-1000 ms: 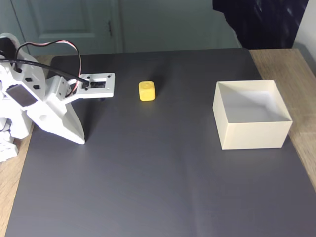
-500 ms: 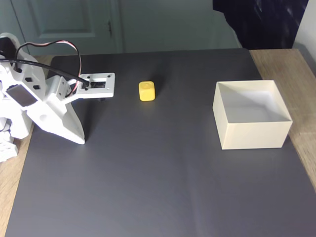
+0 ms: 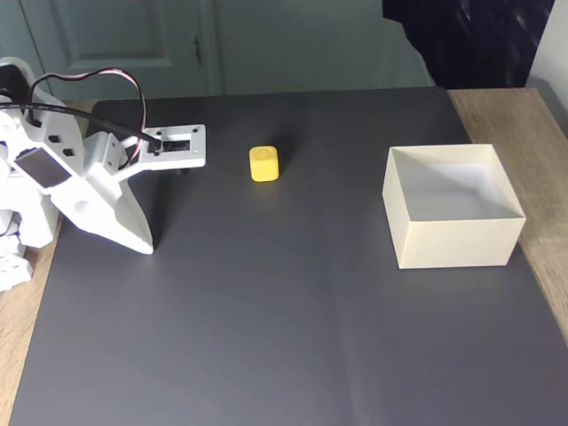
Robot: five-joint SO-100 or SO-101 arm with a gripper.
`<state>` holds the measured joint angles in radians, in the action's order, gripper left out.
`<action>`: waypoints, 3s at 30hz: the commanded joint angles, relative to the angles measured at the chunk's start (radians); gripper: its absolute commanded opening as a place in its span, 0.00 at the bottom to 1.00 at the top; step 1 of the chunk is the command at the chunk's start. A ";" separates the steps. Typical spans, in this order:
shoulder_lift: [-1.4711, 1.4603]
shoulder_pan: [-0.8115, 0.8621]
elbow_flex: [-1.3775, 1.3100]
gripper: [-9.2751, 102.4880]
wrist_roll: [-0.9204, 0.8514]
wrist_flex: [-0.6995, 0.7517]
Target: Grasp a cube block and put it in the white box.
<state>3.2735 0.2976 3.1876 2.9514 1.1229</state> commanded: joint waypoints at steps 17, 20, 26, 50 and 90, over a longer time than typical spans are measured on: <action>-0.187 -0.149 -0.127 0.08 -0.021 -0.244; -0.442 -0.166 -0.238 0.08 -0.018 -0.426; -1.029 -0.225 -0.629 0.08 -0.035 -0.686; -1.523 -0.318 -0.945 0.08 -0.084 -0.801; -1.635 -0.195 -1.039 0.40 0.023 -0.779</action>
<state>1.6460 0.1104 2.2120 2.9698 0.3590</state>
